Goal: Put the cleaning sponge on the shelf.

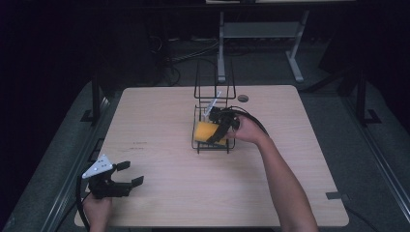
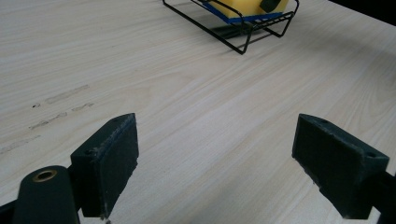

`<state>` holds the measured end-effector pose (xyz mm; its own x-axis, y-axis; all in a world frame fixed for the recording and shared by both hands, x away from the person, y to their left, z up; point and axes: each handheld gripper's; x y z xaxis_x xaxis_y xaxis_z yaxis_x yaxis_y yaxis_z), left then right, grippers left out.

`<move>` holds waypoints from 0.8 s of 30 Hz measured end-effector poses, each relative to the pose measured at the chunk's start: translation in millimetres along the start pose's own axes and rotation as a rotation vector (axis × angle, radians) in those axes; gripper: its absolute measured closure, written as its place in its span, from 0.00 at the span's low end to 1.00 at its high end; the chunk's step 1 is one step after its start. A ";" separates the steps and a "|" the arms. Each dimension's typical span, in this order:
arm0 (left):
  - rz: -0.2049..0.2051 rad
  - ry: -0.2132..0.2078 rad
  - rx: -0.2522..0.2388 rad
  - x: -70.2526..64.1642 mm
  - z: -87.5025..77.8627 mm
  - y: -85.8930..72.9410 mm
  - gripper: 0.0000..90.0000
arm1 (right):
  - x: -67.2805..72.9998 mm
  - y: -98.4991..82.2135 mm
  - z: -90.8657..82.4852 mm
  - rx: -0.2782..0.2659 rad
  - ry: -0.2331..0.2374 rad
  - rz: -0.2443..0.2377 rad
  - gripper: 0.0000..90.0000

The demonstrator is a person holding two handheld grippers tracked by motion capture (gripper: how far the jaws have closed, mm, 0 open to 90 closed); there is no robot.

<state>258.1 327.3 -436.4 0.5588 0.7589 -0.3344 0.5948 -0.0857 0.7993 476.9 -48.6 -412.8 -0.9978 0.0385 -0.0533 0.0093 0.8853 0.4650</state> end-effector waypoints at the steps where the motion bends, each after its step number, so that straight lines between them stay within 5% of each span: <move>1: 0.003 0.001 0.003 0.0 0.0 0.1 0.16 | 0.7 0.0 -0.7 0.000 -0.003 -0.004 0.16; 24: 0.007 -0.001 0.009 -1.4 1.7 0.3 0.16 | 17.5 -0.8 -11.5 -0.034 -0.075 -0.042 0.16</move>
<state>258.4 325.1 -436.6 0.5636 0.7577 -0.3288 0.5959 -0.0973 0.7971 458.7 -54.0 -403.9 -0.9896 0.0369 -0.1388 -0.0364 0.8706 0.4907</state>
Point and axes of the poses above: each handheld gripper's, and its own axes: z roughly forward along the jaws, y roughly out of its top, x roughly to its left, and after that the axes turned 14 degrees about -z, right-handed
